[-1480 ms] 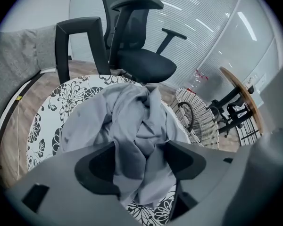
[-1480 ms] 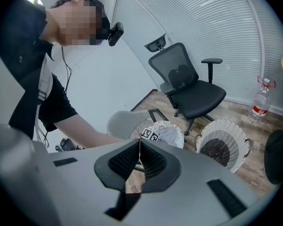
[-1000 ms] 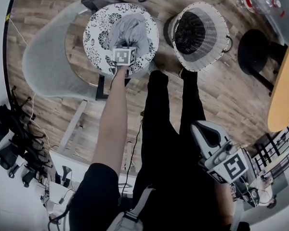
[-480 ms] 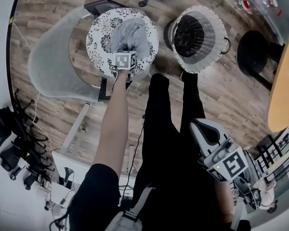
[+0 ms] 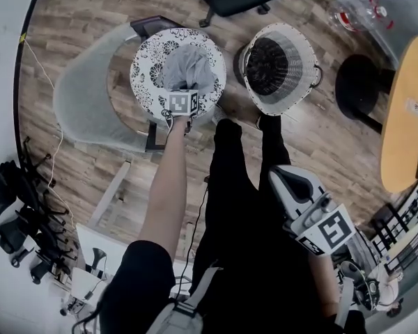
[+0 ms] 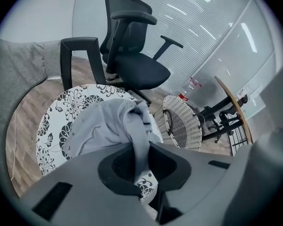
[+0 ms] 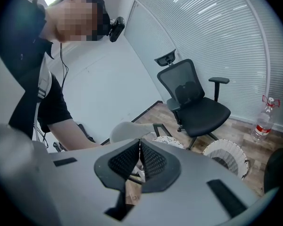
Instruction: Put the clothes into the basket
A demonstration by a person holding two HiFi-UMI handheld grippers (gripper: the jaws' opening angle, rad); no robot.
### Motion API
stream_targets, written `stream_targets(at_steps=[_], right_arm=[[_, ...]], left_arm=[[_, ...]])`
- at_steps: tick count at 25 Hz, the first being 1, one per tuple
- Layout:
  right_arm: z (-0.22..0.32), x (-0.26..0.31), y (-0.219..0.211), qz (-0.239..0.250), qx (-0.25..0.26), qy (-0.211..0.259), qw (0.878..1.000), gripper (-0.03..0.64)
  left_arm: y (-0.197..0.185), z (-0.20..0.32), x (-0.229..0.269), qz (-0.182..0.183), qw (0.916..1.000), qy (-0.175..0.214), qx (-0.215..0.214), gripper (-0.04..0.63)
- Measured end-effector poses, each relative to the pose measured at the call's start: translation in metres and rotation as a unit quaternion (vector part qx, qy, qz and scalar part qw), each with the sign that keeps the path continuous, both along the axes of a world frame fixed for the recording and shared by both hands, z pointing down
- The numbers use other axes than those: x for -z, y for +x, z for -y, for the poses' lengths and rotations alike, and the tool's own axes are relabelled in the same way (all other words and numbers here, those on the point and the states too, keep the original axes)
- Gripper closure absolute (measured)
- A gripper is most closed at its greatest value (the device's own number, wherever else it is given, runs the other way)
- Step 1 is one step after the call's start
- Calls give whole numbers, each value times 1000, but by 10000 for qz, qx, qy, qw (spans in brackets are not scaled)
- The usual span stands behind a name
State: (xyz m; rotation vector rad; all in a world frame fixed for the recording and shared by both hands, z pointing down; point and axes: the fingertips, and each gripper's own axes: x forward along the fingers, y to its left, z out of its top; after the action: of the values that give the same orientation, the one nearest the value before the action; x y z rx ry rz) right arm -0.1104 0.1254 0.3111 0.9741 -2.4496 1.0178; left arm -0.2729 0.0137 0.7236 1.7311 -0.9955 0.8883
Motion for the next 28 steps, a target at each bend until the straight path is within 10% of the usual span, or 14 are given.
stream_targets(at_steps=[28], right_arm=[[25,59,-12,187,242,1252,9917,600]], left_arm=[[2,-6,199,-241,9872,1540,-349,546]])
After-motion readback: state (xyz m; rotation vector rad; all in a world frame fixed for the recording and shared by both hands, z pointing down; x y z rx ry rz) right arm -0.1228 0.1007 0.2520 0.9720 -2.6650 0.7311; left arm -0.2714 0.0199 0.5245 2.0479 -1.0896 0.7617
